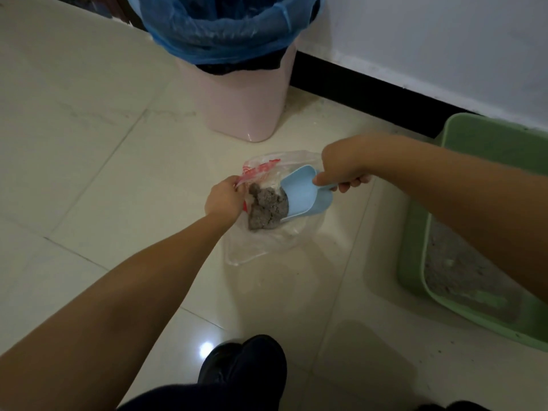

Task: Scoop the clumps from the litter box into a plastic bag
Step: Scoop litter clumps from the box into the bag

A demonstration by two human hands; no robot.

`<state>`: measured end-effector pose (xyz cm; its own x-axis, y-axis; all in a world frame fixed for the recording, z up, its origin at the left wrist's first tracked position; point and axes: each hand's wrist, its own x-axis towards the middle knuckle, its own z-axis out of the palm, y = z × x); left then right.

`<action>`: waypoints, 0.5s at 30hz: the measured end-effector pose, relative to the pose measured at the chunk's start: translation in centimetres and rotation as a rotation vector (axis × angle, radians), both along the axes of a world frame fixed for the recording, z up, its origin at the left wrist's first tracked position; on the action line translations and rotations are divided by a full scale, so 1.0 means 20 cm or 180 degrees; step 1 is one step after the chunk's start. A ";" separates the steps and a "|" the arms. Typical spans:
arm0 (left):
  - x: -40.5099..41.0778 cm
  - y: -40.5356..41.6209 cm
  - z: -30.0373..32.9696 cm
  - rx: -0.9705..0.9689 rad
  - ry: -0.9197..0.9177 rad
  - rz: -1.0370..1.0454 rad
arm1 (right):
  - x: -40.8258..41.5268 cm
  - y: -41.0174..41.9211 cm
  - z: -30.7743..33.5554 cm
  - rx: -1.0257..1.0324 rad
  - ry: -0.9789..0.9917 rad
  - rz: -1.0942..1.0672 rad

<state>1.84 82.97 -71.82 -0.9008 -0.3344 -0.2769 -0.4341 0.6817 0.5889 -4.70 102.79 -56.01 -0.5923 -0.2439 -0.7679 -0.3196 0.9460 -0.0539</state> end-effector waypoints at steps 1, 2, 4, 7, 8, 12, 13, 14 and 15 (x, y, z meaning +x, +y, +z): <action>0.00 0.00 0.01 -0.0094 -0.0063 -0.0046 | 0.01 0.00 0.01 0.0065 0.0090 0.0111; 0.00 0.00 0.02 -0.0193 -0.0150 -0.0103 | 0.01 0.02 0.03 0.0083 0.0183 0.0178; -0.01 0.01 0.05 -0.0415 -0.0373 -0.0248 | 0.02 0.08 0.06 -0.0044 0.0342 0.0142; -0.05 0.08 0.13 -0.1099 -0.0529 -0.0625 | 0.03 0.32 0.16 -0.0494 0.0268 -0.0274; -0.07 0.12 0.17 -0.1280 -0.0440 -0.0777 | 0.03 0.44 0.21 -0.0672 0.0235 -0.0439; -0.19 0.43 0.35 -0.0750 0.0016 -0.1705 | 0.14 0.96 0.39 -0.1212 0.0421 -0.1046; -0.20 0.55 0.40 -0.0472 -0.0010 -0.1885 | 0.19 1.09 0.40 -0.1316 0.0462 -0.1236; -0.20 0.67 0.44 -0.0197 -0.0097 -0.2015 | 0.24 1.21 0.39 -0.1423 0.0458 -0.1496; -0.19 0.80 0.48 0.0086 -0.0256 -0.2110 | 0.31 1.33 0.37 -0.1472 0.0447 -0.1767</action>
